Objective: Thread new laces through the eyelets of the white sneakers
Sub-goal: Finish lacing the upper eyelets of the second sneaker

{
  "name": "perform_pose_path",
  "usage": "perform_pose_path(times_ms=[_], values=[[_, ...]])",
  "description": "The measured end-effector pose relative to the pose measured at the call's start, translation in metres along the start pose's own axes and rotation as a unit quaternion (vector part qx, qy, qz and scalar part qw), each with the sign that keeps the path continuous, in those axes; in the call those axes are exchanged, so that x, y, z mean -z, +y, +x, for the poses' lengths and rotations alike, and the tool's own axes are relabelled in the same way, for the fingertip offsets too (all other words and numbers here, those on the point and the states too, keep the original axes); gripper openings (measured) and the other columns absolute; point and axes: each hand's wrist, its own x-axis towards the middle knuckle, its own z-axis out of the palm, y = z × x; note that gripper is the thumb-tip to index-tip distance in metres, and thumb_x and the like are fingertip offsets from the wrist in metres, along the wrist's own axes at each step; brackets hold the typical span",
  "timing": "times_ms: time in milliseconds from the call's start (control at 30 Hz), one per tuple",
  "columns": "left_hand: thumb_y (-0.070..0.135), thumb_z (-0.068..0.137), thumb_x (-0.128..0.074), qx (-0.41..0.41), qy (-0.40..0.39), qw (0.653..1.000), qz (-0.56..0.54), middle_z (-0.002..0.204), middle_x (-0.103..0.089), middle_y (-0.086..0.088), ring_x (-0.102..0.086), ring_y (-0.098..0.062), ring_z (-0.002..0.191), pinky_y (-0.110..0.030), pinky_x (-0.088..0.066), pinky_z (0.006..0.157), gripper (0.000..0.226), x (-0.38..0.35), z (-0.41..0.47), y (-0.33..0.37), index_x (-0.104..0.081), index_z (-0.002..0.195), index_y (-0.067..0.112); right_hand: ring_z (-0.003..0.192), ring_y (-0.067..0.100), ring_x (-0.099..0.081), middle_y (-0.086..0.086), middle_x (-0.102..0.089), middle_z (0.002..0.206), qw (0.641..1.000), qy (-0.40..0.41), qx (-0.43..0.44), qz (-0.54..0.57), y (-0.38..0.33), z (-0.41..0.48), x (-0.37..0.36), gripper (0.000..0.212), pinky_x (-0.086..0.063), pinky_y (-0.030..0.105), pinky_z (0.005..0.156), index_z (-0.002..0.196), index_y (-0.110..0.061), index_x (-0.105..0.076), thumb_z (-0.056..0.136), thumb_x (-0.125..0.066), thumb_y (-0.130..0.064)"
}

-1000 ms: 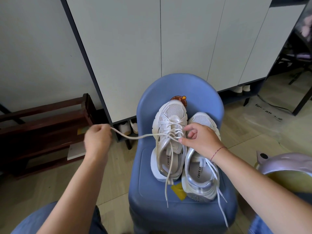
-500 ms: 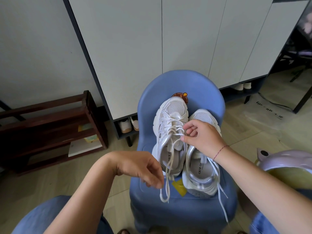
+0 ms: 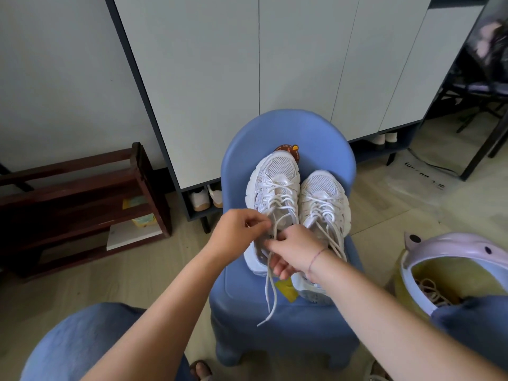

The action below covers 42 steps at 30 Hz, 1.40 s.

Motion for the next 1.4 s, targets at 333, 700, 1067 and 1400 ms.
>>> perform_pose_path(times_ms=[333,700,1067,1400], values=[[0.035,0.091,-0.063,0.049,-0.021,0.997,-0.053,0.058,-0.06,0.012,-0.048,-0.004,0.054,-0.018,-0.043,0.061,0.024,0.007,-0.005,-0.009,-0.073,0.071,0.024,0.039,0.009,-0.025,0.002,-0.031,0.052,0.995,0.04,0.047,0.076,0.024,-0.038,-0.007,0.027,-0.022,0.017,0.036,0.082,0.011,-0.058,0.086,-0.065,-0.015],[0.037,0.088,-0.066,0.059,0.031,0.994,-0.088,0.064,-0.062,0.006,-0.049,0.001,0.049,-0.015,-0.045,0.059,0.029,-0.001,-0.005,-0.01,-0.07,0.078,0.009,0.047,0.005,-0.042,-0.002,-0.049,0.051,0.961,0.181,0.206,0.036,-0.006,-0.026,0.019,0.026,-0.038,0.02,0.054,0.065,-0.008,-0.063,0.086,-0.066,-0.023],[0.026,0.088,-0.066,0.009,-0.003,0.975,-0.223,0.061,-0.06,0.009,-0.044,0.0,0.051,-0.013,-0.039,0.057,0.021,-0.002,-0.004,0.01,-0.075,0.096,0.008,0.053,0.009,-0.043,-0.009,-0.047,0.049,0.938,0.189,0.219,-0.191,-0.011,0.003,0.018,0.032,-0.033,0.028,0.054,0.055,-0.023,-0.06,0.086,-0.064,-0.032],[0.033,0.091,-0.063,0.058,0.104,0.977,-0.178,0.074,-0.062,0.004,-0.05,-0.006,0.059,-0.022,-0.048,0.069,0.018,-0.002,0.011,0.001,-0.071,0.093,0.017,0.086,0.013,-0.063,-0.005,-0.065,0.085,0.96,0.113,0.192,-0.169,-0.006,0.005,0.035,0.021,-0.049,0.026,0.083,0.101,-0.016,-0.067,0.082,-0.066,-0.009]])
